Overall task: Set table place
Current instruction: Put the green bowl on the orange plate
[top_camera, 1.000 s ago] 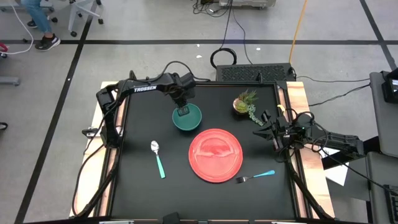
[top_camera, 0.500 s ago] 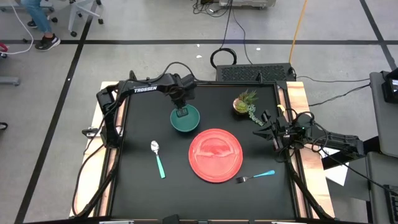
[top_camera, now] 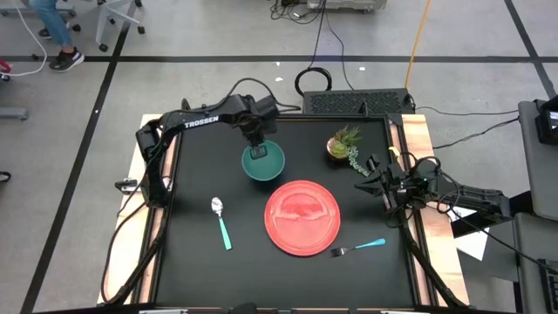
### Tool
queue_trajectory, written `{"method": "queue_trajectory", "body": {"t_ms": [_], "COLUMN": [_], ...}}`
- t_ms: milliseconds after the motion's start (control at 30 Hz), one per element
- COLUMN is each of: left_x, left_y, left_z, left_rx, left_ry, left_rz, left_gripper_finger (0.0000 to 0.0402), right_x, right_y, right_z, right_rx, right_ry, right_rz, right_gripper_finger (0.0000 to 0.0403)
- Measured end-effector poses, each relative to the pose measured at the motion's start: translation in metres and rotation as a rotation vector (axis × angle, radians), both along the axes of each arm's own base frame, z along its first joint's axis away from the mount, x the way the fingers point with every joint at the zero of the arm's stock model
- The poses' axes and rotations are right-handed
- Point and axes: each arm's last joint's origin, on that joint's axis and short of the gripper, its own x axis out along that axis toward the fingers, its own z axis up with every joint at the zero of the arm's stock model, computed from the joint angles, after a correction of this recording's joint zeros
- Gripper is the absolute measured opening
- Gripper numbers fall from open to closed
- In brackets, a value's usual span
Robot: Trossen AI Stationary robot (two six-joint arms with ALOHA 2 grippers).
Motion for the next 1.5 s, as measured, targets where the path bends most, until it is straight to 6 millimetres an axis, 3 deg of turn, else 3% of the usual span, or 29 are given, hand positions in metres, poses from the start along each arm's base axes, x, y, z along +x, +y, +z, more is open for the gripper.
{"method": "queue_trajectory", "body": {"t_ms": [867,1267,1500], "left_x": [0.001,0.014,0.023], "left_y": [-0.007,-0.034,-0.05], "left_z": [0.0,0.0,0.011], "left_rx": [-0.007,-0.03,-0.015], "left_ry": [0.021,0.007,-0.03], "left_rz": [-0.044,-0.119,-0.159], "left_gripper_finger": [0.0003,0.0003,0.0003], "right_x": [0.0,0.0,0.0], "right_y": [0.0,0.0,0.0], "right_z": [0.0,0.0,0.0], "right_rx": [0.0,-0.003,-0.003], "right_ry": [0.0,-0.001,-0.001], "right_rz": [0.0,-0.001,-0.001], "right_gripper_finger": [0.0,0.0,0.0]}}
